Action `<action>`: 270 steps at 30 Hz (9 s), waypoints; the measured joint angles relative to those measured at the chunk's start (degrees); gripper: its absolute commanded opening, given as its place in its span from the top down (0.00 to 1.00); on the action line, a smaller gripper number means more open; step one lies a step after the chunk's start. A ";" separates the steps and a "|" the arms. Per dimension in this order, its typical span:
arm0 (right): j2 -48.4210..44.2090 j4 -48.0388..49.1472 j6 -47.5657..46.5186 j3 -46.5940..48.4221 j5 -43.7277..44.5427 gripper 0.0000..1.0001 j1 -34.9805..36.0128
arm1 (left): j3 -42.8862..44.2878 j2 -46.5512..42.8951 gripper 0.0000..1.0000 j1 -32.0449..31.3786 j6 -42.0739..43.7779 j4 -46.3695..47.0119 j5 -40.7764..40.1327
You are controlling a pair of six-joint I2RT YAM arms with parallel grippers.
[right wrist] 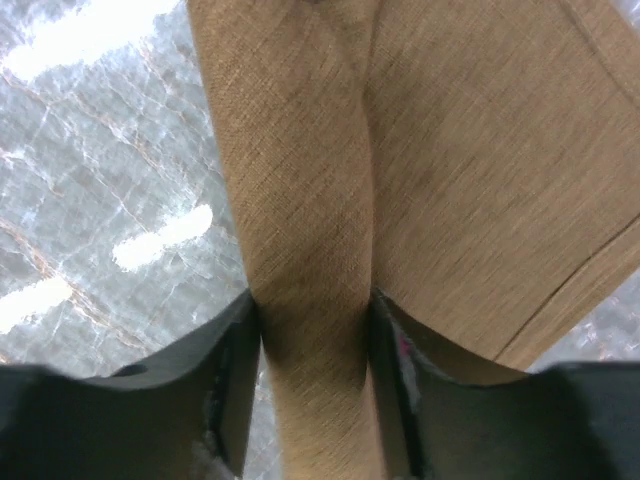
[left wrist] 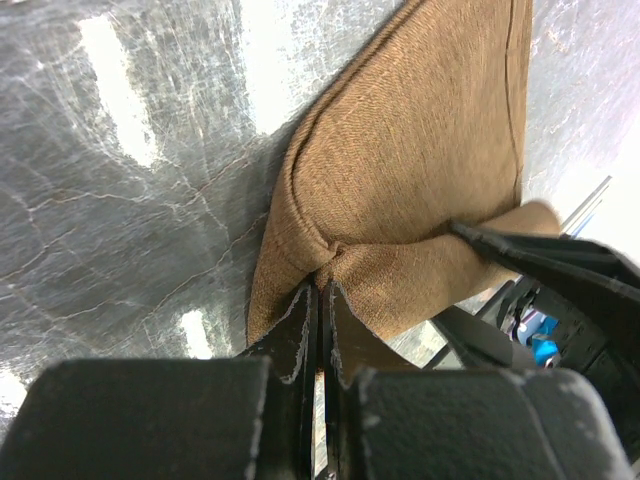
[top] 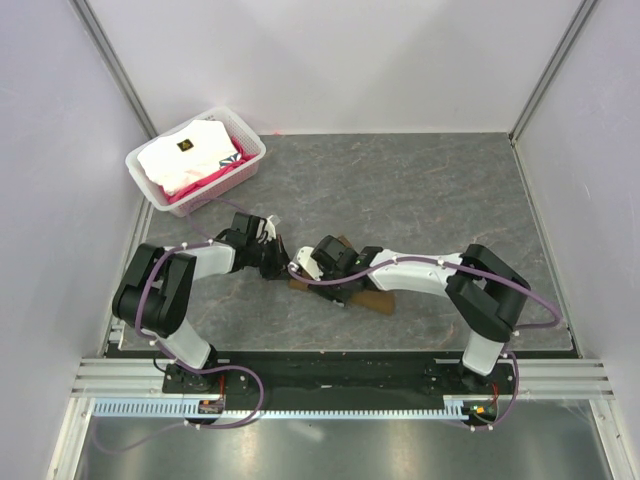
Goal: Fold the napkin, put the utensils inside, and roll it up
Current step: Roll the napkin with the utensil
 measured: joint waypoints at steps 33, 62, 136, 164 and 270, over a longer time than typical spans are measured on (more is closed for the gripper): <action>13.18 -14.08 2.47 11.58 -42.05 0.72 -15.10 | -6.08 -14.71 0.35 0.07 1.36 3.10 -3.58; 21.11 -19.69 1.84 15.37 -55.52 0.61 -18.16 | -10.12 -9.84 0.98 -1.73 1.68 7.39 -2.21; 11.96 -10.10 3.63 11.37 -37.73 0.69 -13.44 | -9.27 -20.81 0.37 -0.11 2.16 1.44 -7.74; 21.09 -18.78 2.54 16.31 -54.99 0.57 -18.49 | -13.57 -14.01 0.98 -1.14 0.57 11.23 -2.25; 18.29 -15.19 4.92 15.23 -53.44 0.37 -16.44 | -12.76 -13.07 0.98 -1.38 0.07 5.88 -2.27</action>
